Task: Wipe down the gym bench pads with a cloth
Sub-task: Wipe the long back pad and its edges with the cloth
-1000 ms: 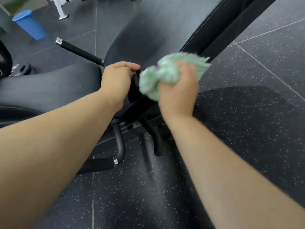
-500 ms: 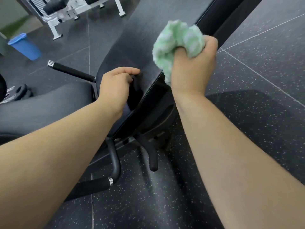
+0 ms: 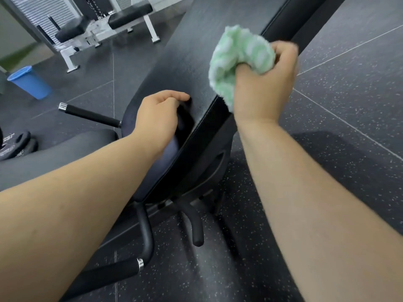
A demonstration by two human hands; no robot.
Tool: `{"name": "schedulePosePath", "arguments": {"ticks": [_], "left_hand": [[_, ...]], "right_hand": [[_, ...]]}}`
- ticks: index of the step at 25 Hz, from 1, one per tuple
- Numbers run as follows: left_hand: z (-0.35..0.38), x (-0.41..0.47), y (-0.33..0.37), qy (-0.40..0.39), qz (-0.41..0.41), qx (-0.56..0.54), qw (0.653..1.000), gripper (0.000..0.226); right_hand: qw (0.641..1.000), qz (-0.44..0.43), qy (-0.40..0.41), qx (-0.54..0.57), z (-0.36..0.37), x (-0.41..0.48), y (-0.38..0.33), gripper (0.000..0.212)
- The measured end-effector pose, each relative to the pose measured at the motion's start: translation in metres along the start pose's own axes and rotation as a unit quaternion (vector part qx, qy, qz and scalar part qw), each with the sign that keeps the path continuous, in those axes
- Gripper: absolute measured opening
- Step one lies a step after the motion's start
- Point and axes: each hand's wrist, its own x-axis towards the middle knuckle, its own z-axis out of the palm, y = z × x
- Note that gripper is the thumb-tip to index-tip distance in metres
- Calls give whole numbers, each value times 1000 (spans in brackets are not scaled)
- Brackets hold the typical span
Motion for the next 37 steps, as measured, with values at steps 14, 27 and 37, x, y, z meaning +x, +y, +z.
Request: {"name": "schedulePosePath", "arguments": {"ticks": [14,27,37], "left_hand": [[15,9,22,18,-6,17,1000,37],[41,34,64,-62,84,71,992,38],[67,53,63,-169,89,-49,980,39]], "right_hand": [[991,-55,-117,-20,0,-13,21,73],[963,-196,-64,-174,24,15,20,72],[981,-168,2,-99,11,100,-7,82]]}}
